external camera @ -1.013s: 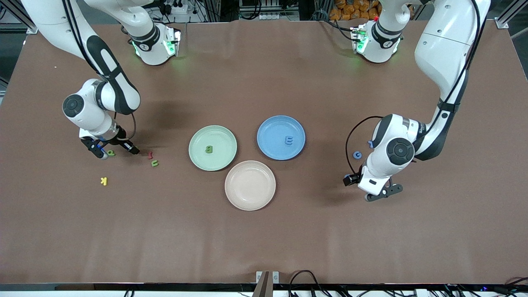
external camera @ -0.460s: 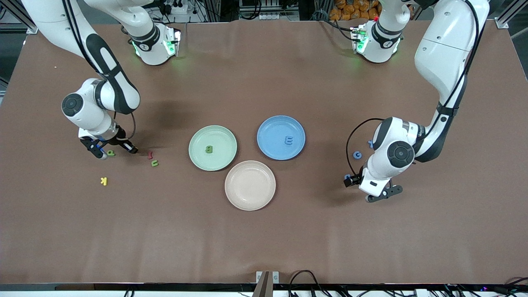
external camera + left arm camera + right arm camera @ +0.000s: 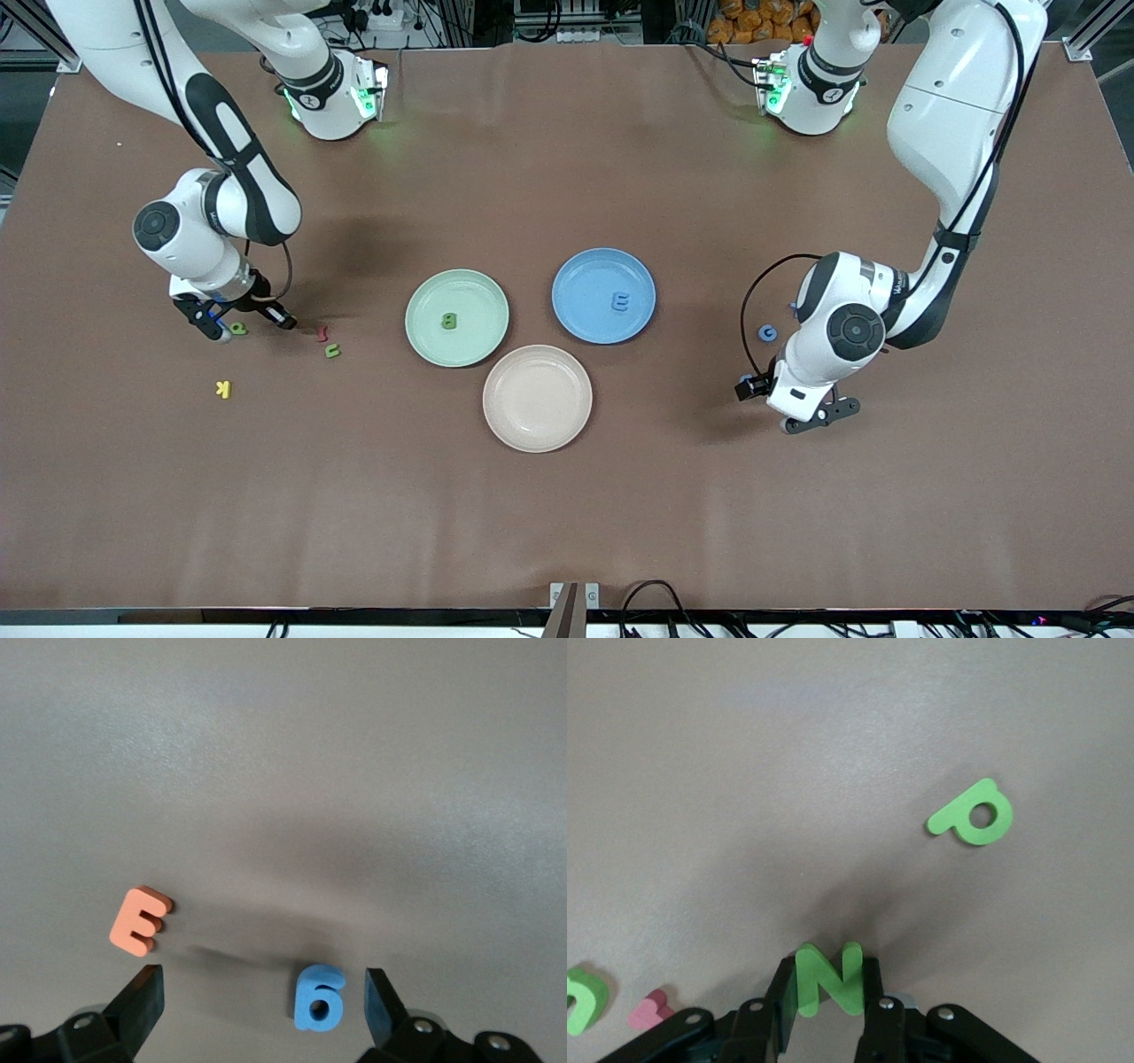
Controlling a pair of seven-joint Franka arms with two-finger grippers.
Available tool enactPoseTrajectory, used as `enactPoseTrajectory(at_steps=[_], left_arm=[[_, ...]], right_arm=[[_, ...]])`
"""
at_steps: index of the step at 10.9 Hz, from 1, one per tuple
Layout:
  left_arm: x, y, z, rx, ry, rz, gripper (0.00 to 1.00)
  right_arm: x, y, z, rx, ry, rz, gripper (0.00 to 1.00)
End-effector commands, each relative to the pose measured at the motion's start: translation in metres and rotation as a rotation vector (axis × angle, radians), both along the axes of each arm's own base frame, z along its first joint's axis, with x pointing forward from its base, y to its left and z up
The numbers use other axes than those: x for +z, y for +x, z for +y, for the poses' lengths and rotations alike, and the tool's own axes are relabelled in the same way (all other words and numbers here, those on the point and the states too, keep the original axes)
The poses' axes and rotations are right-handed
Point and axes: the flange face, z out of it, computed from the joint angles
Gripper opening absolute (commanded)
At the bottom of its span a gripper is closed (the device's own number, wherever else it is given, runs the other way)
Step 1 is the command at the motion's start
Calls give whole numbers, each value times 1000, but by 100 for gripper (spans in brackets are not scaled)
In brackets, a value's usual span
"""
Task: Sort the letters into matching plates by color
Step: 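Close both grippers on the green N and the blue 6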
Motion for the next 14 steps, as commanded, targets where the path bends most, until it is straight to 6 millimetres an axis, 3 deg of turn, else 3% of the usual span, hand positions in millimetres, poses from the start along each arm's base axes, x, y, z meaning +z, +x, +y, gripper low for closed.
enactPoseTrajectory(at_steps=[1,4,8,10,11,14], left_arm=[[-4,-1,-6,-11,5,-10,100],[-9,-2,-7,-13,5,-4,98],[-11,-5,-14,-22,4,-4,92],[-13,-6,-17,-28,5,-1,90],[-13,-6,-17,-28,5,-1,87],[-14,-7,-18,-30,6,2,65]], right_arm=[[10,8,9,190,18,28,26],[29,22,12,411,41,48,26],[45,23,18,637,-5,65,25],[50,25,37,706,-28,64,25],[54,29,44,720,-31,53,25],[63,38,73,760,-37,28,22]])
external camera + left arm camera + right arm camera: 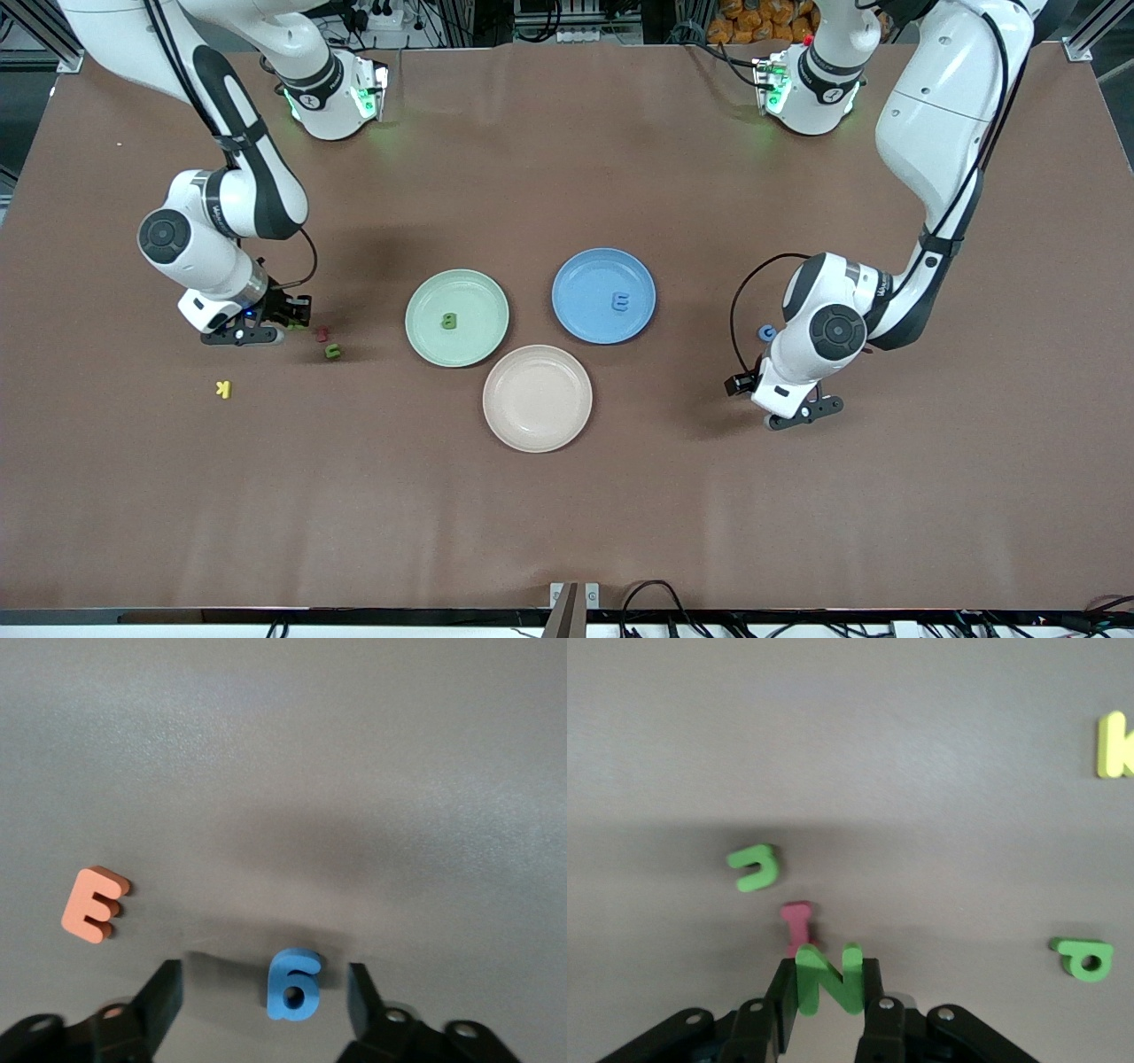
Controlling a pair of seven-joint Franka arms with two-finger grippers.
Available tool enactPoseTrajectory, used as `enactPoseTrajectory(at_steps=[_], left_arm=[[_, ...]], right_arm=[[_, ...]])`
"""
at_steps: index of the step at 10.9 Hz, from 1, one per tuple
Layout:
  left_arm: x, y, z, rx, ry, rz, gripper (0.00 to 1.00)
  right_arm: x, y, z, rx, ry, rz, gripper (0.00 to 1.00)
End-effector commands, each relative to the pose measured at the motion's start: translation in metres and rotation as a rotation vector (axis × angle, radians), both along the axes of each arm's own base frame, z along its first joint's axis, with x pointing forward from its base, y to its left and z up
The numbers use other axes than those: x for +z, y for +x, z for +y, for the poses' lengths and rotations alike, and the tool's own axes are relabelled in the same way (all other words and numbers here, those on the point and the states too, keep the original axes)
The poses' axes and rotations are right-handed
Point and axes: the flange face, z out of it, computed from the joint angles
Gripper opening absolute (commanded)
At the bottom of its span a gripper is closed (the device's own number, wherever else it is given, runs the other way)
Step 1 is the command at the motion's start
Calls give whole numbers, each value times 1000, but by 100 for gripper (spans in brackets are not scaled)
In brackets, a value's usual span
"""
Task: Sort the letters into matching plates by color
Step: 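Close both grippers on the green N and the blue 6, then lower the green N onto the green plate with the right gripper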
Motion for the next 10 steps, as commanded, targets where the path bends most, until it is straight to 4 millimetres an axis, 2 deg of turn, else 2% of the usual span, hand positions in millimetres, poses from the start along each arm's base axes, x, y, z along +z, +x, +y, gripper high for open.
enactPoseTrajectory(at_steps=[1,2,6,7,8,10], left_arm=[[-4,0,-2,-6,10,-10,63],[-5,0,-2,-7,11,-9,59],[-6,-1,-2,-7,11,-8,57],[-7,-1,-3,-9,12,-6,49],[-7,-1,-2,-7,12,-6,38],[-9,-2,-3,-9,12,-3,23]], right_arm=[[18,8,30,54,3,-26,22],[21,9,44,66,5,-23,22],[42,20,119,165,1,30,22],[44,20,135,167,-1,36,22],[44,18,154,184,-8,38,22],[35,13,183,229,-16,47,22]])
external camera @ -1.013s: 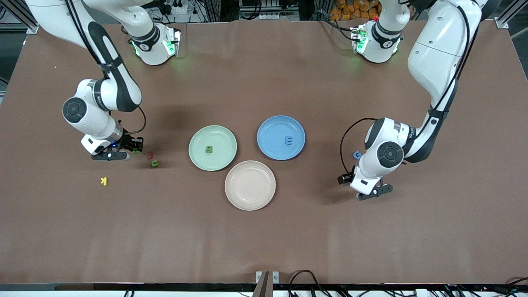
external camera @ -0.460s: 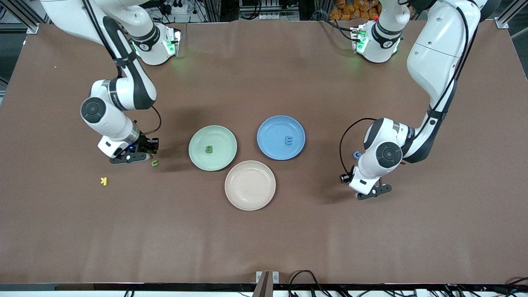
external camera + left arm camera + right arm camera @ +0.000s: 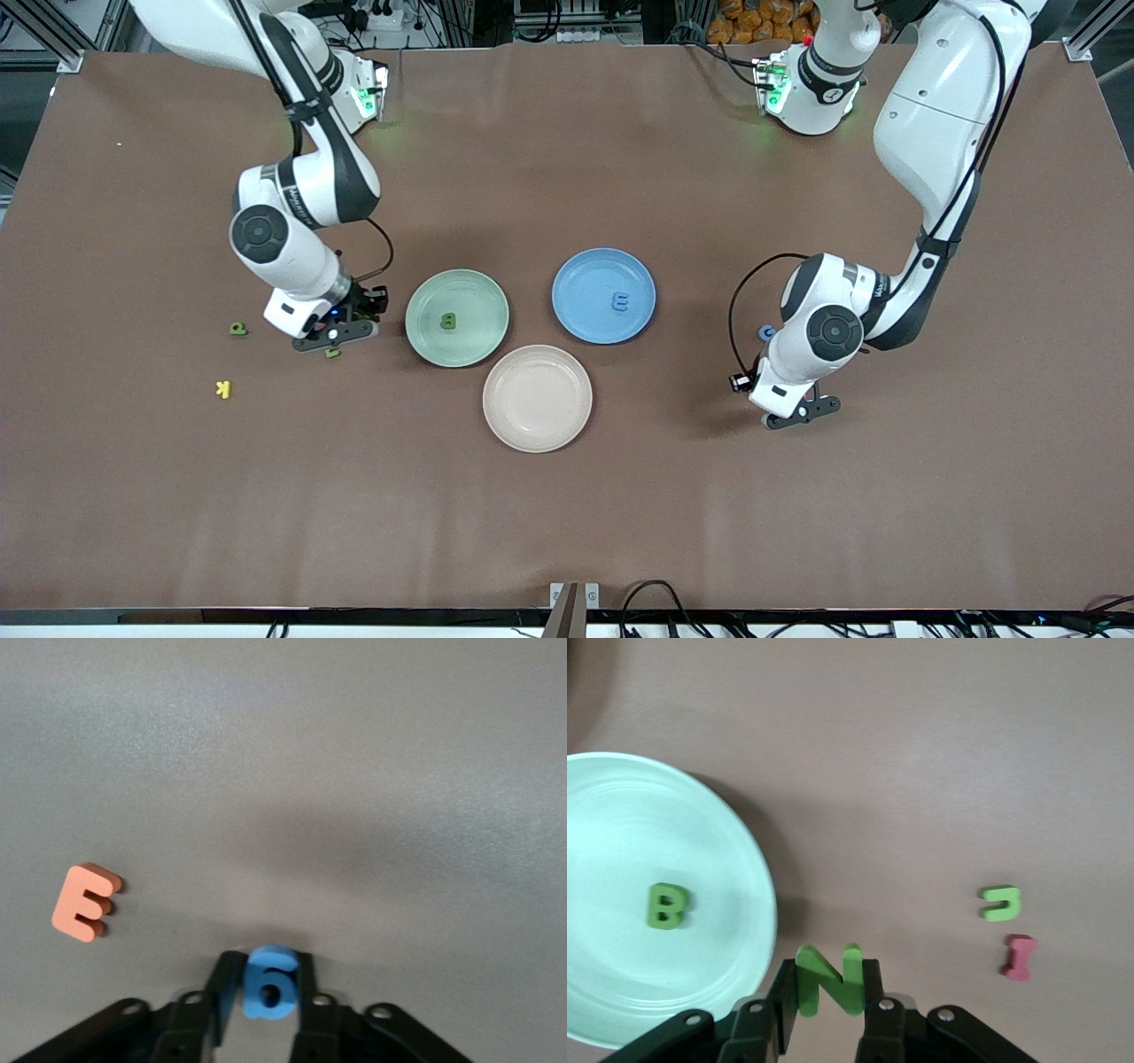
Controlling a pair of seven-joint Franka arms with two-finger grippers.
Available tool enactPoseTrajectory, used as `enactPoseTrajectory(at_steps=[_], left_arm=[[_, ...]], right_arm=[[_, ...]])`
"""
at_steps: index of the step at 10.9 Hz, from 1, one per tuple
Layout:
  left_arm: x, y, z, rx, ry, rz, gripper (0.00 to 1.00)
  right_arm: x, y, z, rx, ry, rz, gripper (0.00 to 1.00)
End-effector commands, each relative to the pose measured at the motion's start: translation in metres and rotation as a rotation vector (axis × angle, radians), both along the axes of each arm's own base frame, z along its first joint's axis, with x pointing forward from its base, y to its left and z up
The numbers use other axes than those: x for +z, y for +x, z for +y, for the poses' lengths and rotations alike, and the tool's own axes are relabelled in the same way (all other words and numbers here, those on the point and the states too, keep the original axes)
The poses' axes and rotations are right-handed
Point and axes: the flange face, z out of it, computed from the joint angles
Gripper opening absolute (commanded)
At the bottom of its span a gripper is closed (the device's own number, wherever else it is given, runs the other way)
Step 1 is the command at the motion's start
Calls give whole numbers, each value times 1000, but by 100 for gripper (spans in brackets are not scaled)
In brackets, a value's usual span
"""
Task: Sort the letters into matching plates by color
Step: 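Lower the green N onto the green plate with the right gripper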
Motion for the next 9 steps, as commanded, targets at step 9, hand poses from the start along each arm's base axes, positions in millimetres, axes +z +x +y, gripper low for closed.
enactPoseTrajectory(at_steps=[9], left_arm=[[17,-6,-31,4,11,-31,0]], right_arm=[[-25,-6,125,8,-39,-14,27]])
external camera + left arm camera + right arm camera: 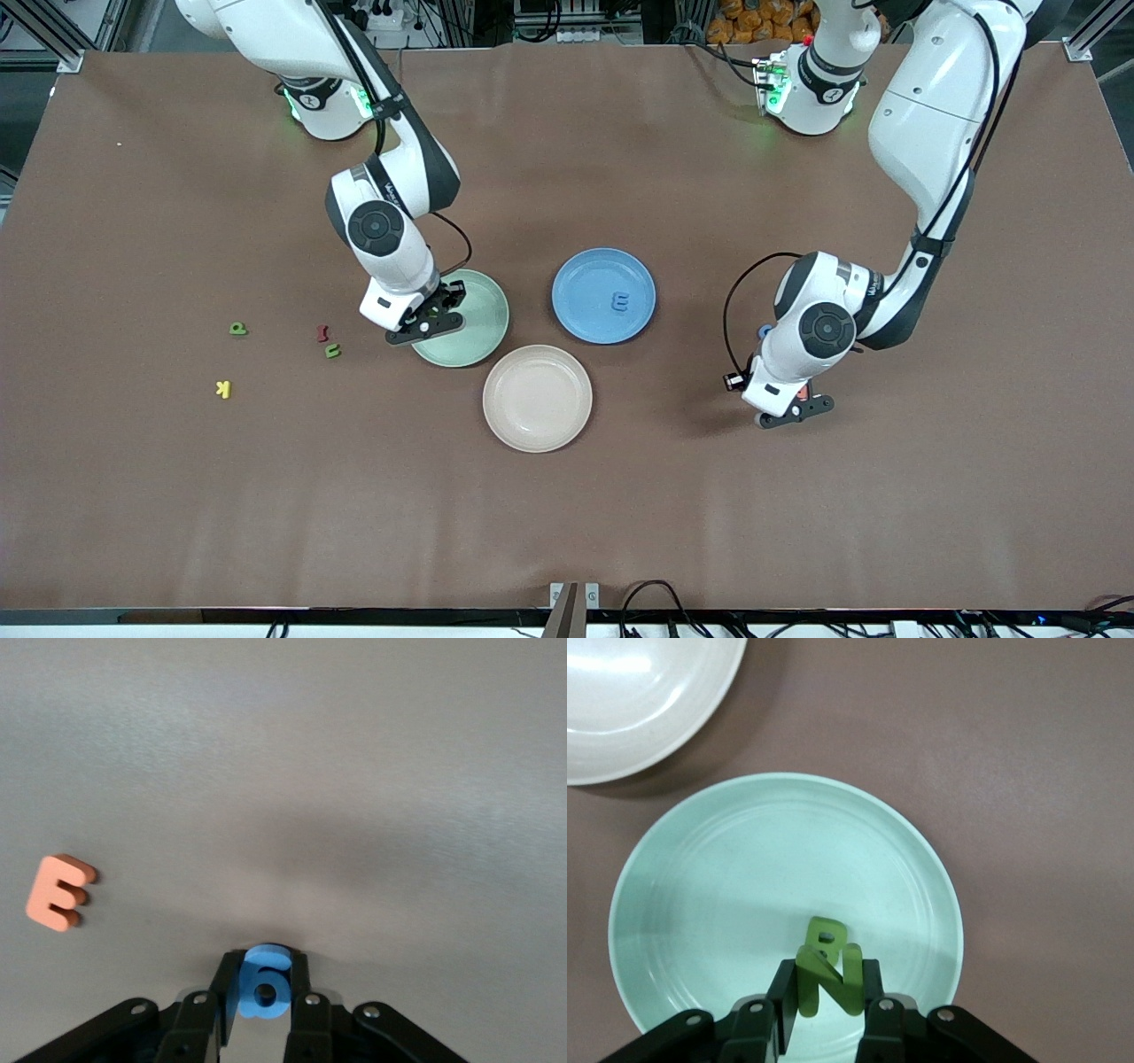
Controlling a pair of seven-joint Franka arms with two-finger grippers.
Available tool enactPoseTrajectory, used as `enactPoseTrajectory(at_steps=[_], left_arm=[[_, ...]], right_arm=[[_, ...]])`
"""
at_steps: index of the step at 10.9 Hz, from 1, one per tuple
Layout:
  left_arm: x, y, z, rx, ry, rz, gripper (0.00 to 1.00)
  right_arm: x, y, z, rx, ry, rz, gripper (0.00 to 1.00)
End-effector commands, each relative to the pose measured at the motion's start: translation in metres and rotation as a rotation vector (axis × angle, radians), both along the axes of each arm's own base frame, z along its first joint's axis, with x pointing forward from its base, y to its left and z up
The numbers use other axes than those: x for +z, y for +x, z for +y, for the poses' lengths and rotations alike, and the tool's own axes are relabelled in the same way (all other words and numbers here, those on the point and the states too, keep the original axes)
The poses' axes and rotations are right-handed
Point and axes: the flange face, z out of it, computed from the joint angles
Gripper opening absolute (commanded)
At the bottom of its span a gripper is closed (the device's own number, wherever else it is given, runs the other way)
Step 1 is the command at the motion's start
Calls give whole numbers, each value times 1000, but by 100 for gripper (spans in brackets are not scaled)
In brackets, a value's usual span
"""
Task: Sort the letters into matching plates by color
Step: 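Lower the green N onto the green plate with the right gripper, then lower the blue 6 onto the blue plate while the right gripper withdraws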
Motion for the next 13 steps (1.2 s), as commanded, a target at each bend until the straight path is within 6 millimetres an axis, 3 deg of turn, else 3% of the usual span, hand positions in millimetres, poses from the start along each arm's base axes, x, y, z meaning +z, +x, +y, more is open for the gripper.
enactPoseTrajectory(at_steps=[1,2,3,5,9,11,13], left_arm=[[21,-5,-26,7,23,-14,0],[30,-2,-32,30,21,-10,0],[34,-5,-45,46,28,-2,0],[39,-12,-68,90,28,-3,0],[47,-37,-119,161,22,-12,0],[57,-49,-153,203,4,-26,0],[58,-70,-183,211,3,-29,0]], right_arm=[[-1,7,8,-17,-13,-6,35],[-1,7,6,-32,-15,-1,49],[-1,8,6,-35,-16,-1,76],[-1,9,4,-29,-21,-5,94],[7,14,-11,-42,-28,10,98],[18,27,-45,-88,-38,30,98],[33,46,-99,-103,-38,36,98]])
